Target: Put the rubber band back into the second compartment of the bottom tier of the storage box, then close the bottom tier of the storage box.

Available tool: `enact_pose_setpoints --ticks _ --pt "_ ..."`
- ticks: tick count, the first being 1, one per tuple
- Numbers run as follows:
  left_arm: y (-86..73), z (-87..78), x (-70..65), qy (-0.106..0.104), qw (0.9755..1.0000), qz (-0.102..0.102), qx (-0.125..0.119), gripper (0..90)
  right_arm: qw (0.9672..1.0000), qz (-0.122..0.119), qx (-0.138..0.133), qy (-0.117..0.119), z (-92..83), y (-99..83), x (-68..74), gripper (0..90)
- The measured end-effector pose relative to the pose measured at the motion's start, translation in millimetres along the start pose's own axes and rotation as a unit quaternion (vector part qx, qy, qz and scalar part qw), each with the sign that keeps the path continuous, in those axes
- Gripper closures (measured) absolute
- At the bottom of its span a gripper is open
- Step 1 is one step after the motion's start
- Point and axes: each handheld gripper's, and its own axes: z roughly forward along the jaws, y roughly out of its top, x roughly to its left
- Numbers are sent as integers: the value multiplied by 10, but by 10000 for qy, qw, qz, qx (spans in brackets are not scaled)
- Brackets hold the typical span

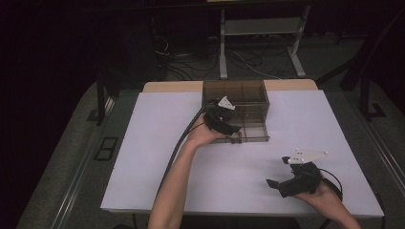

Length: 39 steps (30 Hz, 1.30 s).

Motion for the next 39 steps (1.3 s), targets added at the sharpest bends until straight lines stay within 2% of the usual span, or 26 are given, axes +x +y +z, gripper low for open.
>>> enact_pose_setpoints --ticks 7,10,13,17,22,32,39 --pt "50 -140 -77 -142 9996 241 -10 319 10000 6 -12 -12 -3 0 -4 1" --pt "55 -177 -142 -159 9997 163 -96 311 10000 34 -46 -27 -11 -3 -7 1" --pt "57 -217 -160 -174 9995 248 -27 310 10000 51 -63 -40 -20 -5 -7 1" --pt "58 -263 -194 -162 9996 170 -153 310 10000 53 -76 -33 -23 -4 -8 1" --pt "67 -319 -236 -152 9993 278 -212 310 9999 48 -84 -35 -25 -5 -13 1" --pt "72 -427 -346 -170 9988 283 -364 311 9999 54 -80 -36 -25 -5 -10 1" --pt "13 -450 -408 -221 9982 271 -487 312 9999 61 -76 -28 -22 -4 -7 1"
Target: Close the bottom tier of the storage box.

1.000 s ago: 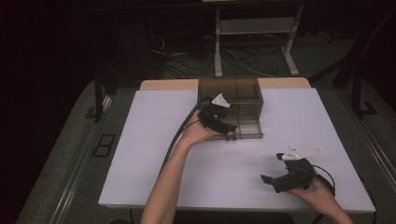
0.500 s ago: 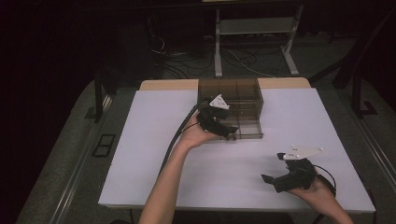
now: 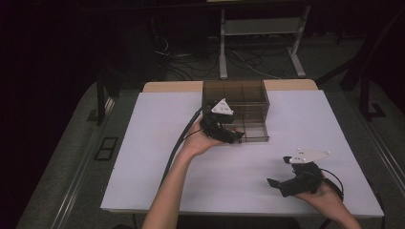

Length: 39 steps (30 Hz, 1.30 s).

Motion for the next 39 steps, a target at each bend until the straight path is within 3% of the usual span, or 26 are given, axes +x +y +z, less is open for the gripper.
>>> enact_pose_setpoints --ticks 4,21,39 --pt "-37 -3 -38 -70 9999 -33 -79 321 10000 -23 20 5 5 1 4 1" --pt "-185 131 -158 -382 9993 -45 43 358 10000 -46 40 8 13 -1 7 1" --pt "-285 311 -185 -617 9977 24 279 569 9999 -58 81 32 17 -2 11 1"
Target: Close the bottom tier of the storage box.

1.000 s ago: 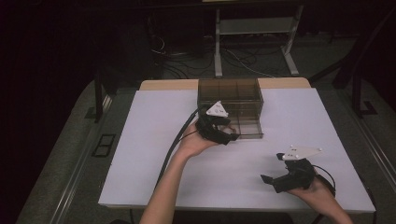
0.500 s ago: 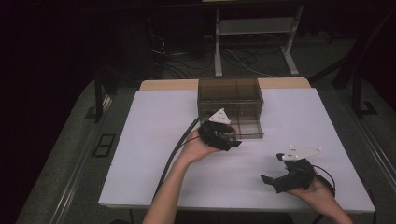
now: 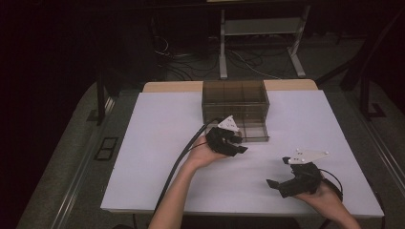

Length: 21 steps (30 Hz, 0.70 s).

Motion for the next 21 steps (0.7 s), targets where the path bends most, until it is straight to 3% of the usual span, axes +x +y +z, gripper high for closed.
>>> enact_pose_setpoints --ticks 5,11,15,21 --pt "-21 53 19 -28 9999 62 90 679 10000 -10 0 0 0 -1 1 1" --pt "-43 95 45 -23 9999 64 107 884 10000 -5 3 2 1 0 1 1" --pt "-53 124 96 8 9993 194 322 886 10000 -8 0 0 0 -1 1 1" --pt "-81 199 159 72 9991 153 400 886 10000 -3 -2 5 -1 -2 -1 1"
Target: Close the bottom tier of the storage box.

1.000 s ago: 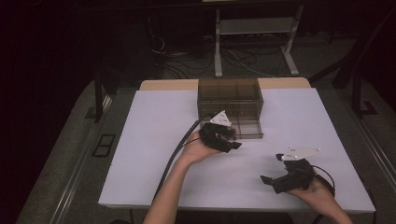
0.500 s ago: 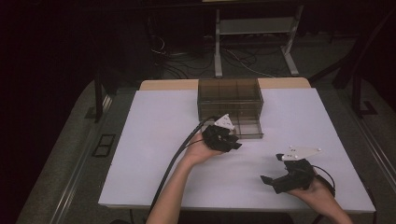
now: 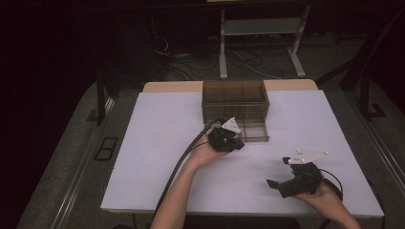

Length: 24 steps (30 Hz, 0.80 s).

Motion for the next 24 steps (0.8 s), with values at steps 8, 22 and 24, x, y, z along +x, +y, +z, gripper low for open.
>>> enact_pose_setpoints --ticks 8,22,24 --pt "-39 79 58 58 9998 18 164 886 10000 7 2 4 0 -1 -2 1" --pt "-3 159 115 178 9982 259 501 886 10000 2 15 3 2 -2 -4 1" --pt "-3 169 120 186 9979 287 541 886 10000 9 20 2 1 -1 -3 1"
